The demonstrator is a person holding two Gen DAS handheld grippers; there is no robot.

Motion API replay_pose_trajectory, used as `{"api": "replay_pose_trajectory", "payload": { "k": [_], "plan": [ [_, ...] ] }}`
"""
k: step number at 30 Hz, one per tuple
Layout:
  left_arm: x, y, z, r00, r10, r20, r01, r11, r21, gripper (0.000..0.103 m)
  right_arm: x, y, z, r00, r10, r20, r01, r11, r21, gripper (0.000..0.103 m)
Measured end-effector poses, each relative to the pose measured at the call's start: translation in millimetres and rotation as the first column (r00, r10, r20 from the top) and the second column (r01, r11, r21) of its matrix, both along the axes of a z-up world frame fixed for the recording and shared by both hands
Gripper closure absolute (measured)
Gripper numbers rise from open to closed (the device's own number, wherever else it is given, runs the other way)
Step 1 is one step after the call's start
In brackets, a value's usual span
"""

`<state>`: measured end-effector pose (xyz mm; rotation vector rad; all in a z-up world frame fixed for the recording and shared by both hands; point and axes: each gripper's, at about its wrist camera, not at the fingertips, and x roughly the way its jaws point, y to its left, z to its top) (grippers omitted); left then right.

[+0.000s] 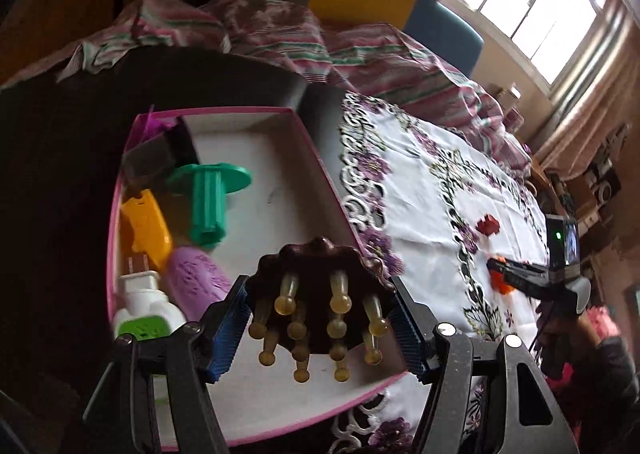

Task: Organize rigid objects
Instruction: 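Carry the brown spiky toy into the tray and open the left gripper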

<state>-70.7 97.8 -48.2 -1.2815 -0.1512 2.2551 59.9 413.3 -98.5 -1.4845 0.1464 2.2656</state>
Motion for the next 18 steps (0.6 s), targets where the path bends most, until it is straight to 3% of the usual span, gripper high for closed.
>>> {"api": "replay_pose_trajectory", "payload": {
  "k": [3, 9, 18],
  "plan": [
    [-18.3, -9.5, -0.8, 0.999, 0.033, 0.035, -0.035, 0.999, 0.042, 0.036, -0.8, -1.2, 0.3, 1.000, 0.006, 0.004, -0.006, 1.000, 0.006, 0.082],
    [-55.0, 2.6, -0.1, 0.998, 0.055, 0.031, -0.057, 0.996, 0.073, 0.036, -2.5, -3.2, 1.2, 1.000, 0.016, 0.011, -0.016, 1.000, 0.019, 0.082],
    [-93.0, 32.7, -29.6, 0.998, 0.052, 0.046, -0.051, 0.999, -0.020, 0.036, -4.3, -4.9, 1.8, 1.000, 0.022, 0.020, -0.023, 0.999, 0.024, 0.082]
  ]
}}
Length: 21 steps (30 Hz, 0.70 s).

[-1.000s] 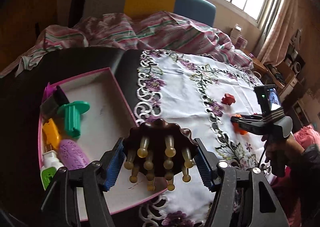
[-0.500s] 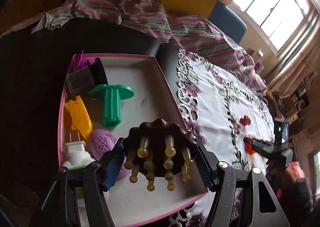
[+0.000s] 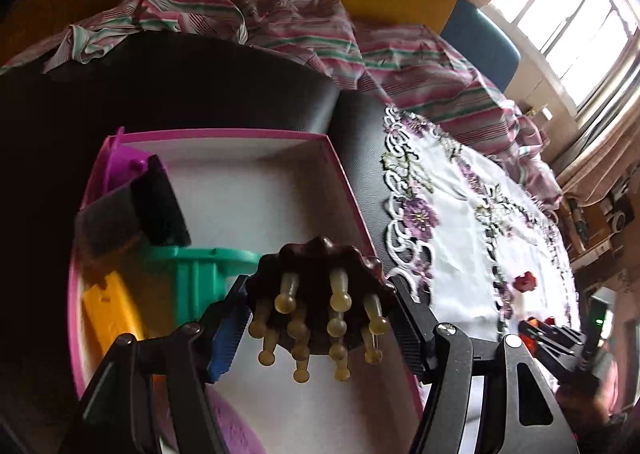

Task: Organize rigid objects
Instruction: 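Carry the brown spiky toy into the tray and open the left gripper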

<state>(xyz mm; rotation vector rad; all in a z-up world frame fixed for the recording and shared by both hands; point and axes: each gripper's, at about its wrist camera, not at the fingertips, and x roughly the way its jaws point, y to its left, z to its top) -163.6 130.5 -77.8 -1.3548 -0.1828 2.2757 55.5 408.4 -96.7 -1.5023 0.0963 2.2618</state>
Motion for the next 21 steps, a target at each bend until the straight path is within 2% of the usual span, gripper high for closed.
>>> {"api": "replay_pose_trajectory", "payload": {
  "k": [2, 4, 9, 17, 21],
  "plan": [
    [-6.0, 5.7, -6.2, 1.000, -0.002, 0.007, 0.002, 0.999, -0.036, 0.036, -0.1, 0.1, -0.3, 1.000, 0.002, 0.000, -0.002, 1.000, -0.001, 0.082],
    [-7.7, 10.5, -5.6, 1.000, -0.008, -0.025, 0.006, 0.998, -0.058, 0.034, -0.2, 0.1, -0.6, 1.000, 0.002, -0.001, -0.002, 1.000, -0.002, 0.082],
    [-3.8, 8.6, -2.5, 0.999, 0.003, -0.036, -0.005, 0.998, -0.056, 0.024, -0.3, -1.2, -0.9, 1.000, 0.010, 0.001, -0.010, 1.000, 0.008, 0.082],
    [24.4, -1.9, 17.5, 0.990, 0.013, -0.140, -0.028, 0.994, -0.109, 0.024, -0.5, -2.3, -0.8, 1.000, 0.012, 0.003, -0.012, 1.000, 0.016, 0.082],
    [41.6, -8.5, 27.3, 0.982, 0.026, -0.189, -0.056, 0.986, -0.158, 0.024, -0.5, -2.4, -0.8, 1.000, 0.011, 0.002, -0.011, 1.000, 0.015, 0.082]
  ]
}}
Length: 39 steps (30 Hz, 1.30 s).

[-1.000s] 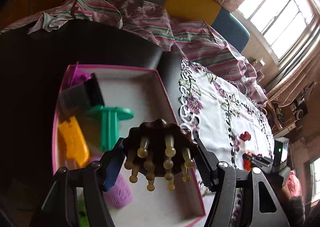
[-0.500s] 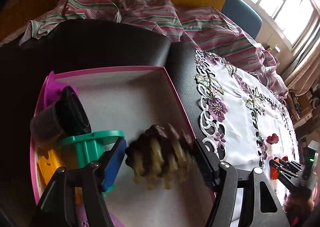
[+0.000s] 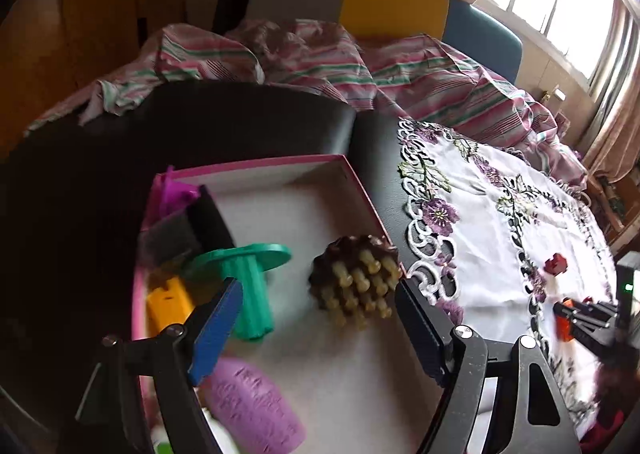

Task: Organize rigid objects
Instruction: 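Carry the brown spiky toy into the tray and open the left gripper, then withdraw the left gripper while right gripper carries orange block toward the tray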

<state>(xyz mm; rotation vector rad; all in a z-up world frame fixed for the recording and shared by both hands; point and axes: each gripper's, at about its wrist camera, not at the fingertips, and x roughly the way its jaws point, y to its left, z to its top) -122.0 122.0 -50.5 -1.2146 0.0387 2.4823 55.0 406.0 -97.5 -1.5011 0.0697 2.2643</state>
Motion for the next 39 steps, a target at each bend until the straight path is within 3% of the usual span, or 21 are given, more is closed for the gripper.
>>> {"api": "replay_pose_trajectory", "payload": {
  "k": [7, 21, 39],
  "plan": [
    [31.7, -11.3, 12.9, 0.997, 0.005, -0.073, -0.009, 0.999, -0.049, 0.020, -0.5, -0.8, -0.5, 1.000, 0.006, 0.002, -0.006, 1.000, 0.011, 0.082],
    [59.0, -40.0, 12.3, 0.997, 0.050, -0.055, -0.052, 0.998, -0.032, 0.019, -0.3, -3.4, -0.8, 1.000, 0.019, 0.004, -0.019, 0.999, 0.034, 0.082],
    [65.9, -76.4, 10.6, 0.993, 0.115, -0.036, -0.116, 0.993, -0.018, 0.019, -0.6, -9.4, -1.9, 0.999, 0.039, 0.011, -0.040, 0.996, 0.079, 0.082]
  ]
}}
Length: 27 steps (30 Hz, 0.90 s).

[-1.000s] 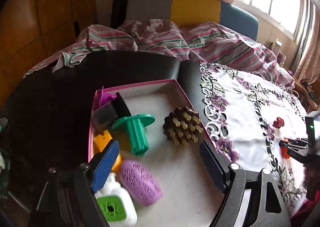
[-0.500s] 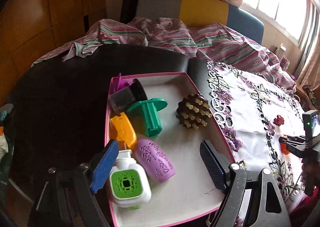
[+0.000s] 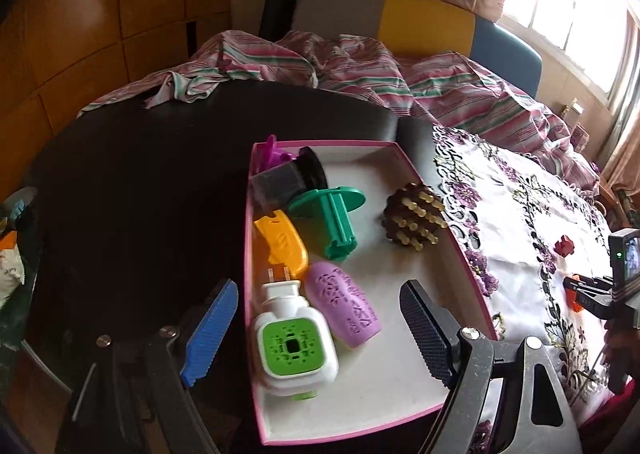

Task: Organize rigid objects
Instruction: 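Withdraw the left gripper while right gripper carries orange block toward the tray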

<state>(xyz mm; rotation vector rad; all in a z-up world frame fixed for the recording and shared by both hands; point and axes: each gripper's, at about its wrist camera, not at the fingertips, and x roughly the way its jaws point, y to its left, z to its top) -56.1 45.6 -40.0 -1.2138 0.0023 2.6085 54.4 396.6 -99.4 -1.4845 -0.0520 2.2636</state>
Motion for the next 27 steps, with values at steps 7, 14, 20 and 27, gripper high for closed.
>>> {"api": "replay_pose_trajectory", "payload": {
  "k": [7, 14, 20, 27],
  "plan": [
    [1.5, -24.4, -1.4, 0.998, 0.058, 0.005, -0.058, 0.998, -0.006, 0.019, 0.5, -0.7, 0.7, 1.000, -0.008, 0.002, 0.008, 1.000, -0.005, 0.083],
    [5.0, -43.2, -5.5, 0.995, 0.095, 0.013, -0.094, 0.995, -0.017, 0.019, 1.1, 5.5, 2.3, 0.999, -0.044, -0.006, 0.044, 0.997, -0.060, 0.084],
    [8.1, -52.2, -6.3, 0.994, 0.113, 0.017, -0.112, 0.994, -0.011, 0.019, 2.5, 10.9, 4.0, 0.997, -0.077, -0.022, 0.073, 0.985, -0.154, 0.084],
    [10.4, -51.5, -4.3, 0.995, 0.102, 0.008, -0.102, 0.995, -0.009, 0.019, -4.2, -6.6, 7.3, 0.999, -0.035, -0.017, 0.028, 0.953, -0.302, 0.084]
  ]
}}
